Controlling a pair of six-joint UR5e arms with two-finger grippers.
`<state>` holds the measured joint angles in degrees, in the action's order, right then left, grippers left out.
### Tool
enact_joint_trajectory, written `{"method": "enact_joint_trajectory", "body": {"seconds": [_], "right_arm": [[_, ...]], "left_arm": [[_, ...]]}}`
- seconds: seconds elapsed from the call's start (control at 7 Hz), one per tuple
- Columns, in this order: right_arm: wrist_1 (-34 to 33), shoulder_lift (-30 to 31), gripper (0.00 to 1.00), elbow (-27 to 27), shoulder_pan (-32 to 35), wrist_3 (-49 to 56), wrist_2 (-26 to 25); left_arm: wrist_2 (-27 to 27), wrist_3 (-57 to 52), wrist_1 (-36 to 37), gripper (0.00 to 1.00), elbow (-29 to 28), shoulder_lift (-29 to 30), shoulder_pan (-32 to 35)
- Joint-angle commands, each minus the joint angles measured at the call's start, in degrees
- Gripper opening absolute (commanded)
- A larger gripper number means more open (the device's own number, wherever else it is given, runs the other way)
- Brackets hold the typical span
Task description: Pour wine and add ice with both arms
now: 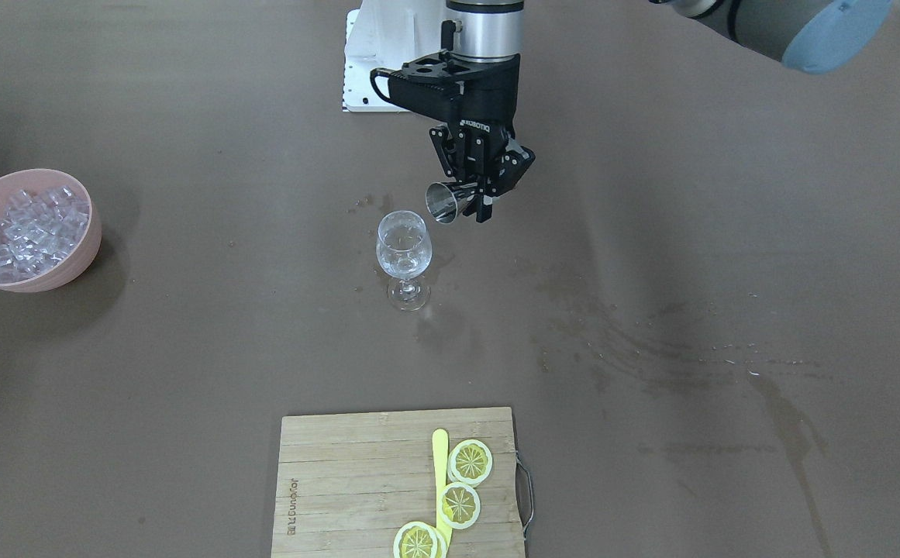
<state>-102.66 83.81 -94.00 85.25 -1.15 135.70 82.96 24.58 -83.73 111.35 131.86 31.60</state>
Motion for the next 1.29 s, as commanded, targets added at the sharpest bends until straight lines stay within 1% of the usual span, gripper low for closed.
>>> {"method": "enact_joint_trajectory", "body": {"seconds": [0.0, 0.29, 0.43, 0.57, 0.71, 0.86, 1.0, 1.14], "right_arm": [[0.0, 0.3, 1.0, -1.4, -0.1, 0.0, 0.0], [0.0, 0.4, 1.0, -2.4, 0.0, -0.9, 0.1], [0.0, 0.5, 1.0, -2.8, 0.0, -1.0, 0.1], [0.0, 0.5, 1.0, -3.0, -0.1, -0.9, 0.1], [0.0, 0.5, 1.0, -3.7, -0.1, -0.9, 0.1], [0.0, 0.6, 1.0, -4.1, 0.0, -0.9, 0.1], [0.0, 0.6, 1.0, -4.4, -0.1, -1.0, 0.1], [-0.1, 0.6, 1.0, -4.5, 0.0, -0.9, 0.1]], "left_arm": [[-1.6, 4.1, -14.1, 0.0, 1.5, -8.0, 1.6], [-3.1, 12.2, -23.4, 0.0, 1.8, -15.8, 4.1], [-7.7, 13.2, -29.3, 0.0, 1.2, -19.0, 4.4], [-9.4, 16.1, -32.0, 0.0, 0.7, -20.7, 5.6], [-9.9, 19.3, -32.3, 0.0, 0.5, -23.0, 6.0], [-10.5, 25.0, -36.7, 0.0, -0.8, -25.9, 6.9], [-10.7, 25.8, -44.9, 0.0, -4.0, -28.6, 7.3], [-11.6, 26.8, -50.2, 0.0, -6.4, -30.8, 7.9]]}}
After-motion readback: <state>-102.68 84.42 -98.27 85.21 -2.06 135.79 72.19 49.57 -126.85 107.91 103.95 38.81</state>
